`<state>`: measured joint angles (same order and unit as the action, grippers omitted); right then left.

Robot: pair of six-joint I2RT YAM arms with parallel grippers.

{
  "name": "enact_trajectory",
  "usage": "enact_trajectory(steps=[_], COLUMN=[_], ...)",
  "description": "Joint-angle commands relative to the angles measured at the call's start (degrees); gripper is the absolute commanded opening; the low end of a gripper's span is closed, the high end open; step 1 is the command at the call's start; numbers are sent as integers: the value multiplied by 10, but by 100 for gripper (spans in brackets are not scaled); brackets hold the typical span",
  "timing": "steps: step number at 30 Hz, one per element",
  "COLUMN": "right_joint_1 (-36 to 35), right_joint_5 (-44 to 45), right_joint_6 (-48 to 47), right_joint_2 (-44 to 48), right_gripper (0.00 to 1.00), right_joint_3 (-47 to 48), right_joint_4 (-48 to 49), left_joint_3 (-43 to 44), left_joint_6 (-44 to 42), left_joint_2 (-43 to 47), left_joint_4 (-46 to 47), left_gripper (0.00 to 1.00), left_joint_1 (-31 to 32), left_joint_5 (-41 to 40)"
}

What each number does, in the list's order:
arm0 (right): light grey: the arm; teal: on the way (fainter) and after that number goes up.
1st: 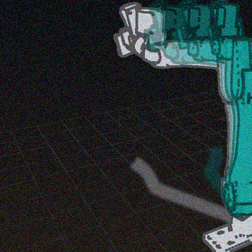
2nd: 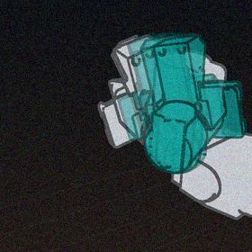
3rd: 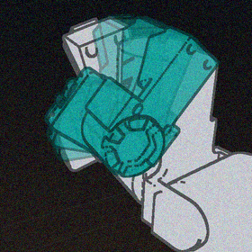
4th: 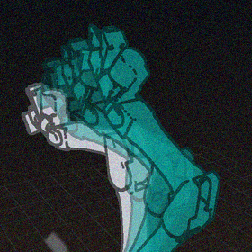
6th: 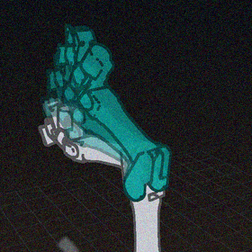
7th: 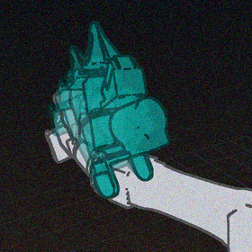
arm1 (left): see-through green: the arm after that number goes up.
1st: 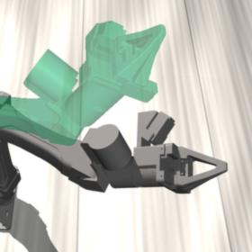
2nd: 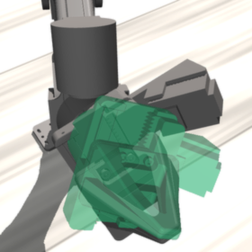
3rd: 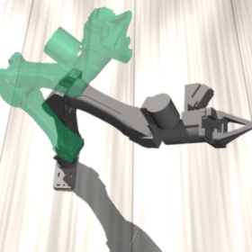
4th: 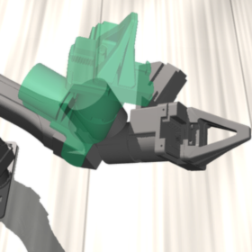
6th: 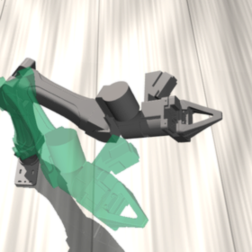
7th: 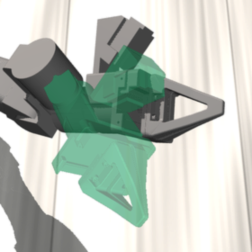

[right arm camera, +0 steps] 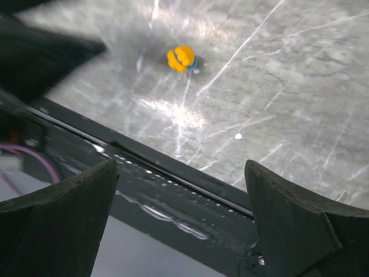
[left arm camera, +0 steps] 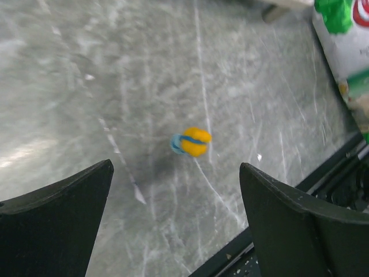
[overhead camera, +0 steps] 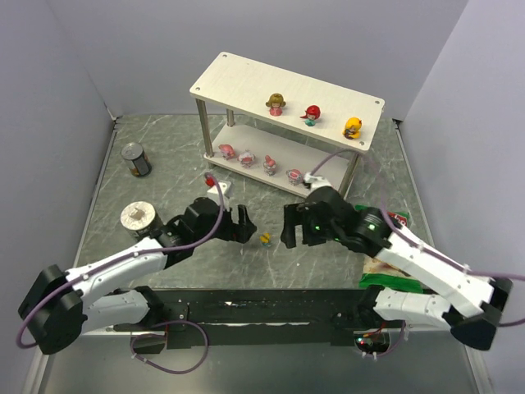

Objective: Place and organize the plastic toys onto the shelf

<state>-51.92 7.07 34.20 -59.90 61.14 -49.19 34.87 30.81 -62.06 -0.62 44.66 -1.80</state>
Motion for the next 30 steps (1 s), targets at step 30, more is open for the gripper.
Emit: enact_trajectory(steps=[30], right_joint_1=[30], right_joint_5=[41], right_joint_6=[69], right_joint_2=[115], right_gripper=[97], right_joint_3=[8], right_joint_4=[-99], left_joint_3=[72], left_joint_6=[-3], left_joint_2=[-300], left_joint_4=[172], left_gripper=[84], left_joint_1=[58], left_joint_5=[73])
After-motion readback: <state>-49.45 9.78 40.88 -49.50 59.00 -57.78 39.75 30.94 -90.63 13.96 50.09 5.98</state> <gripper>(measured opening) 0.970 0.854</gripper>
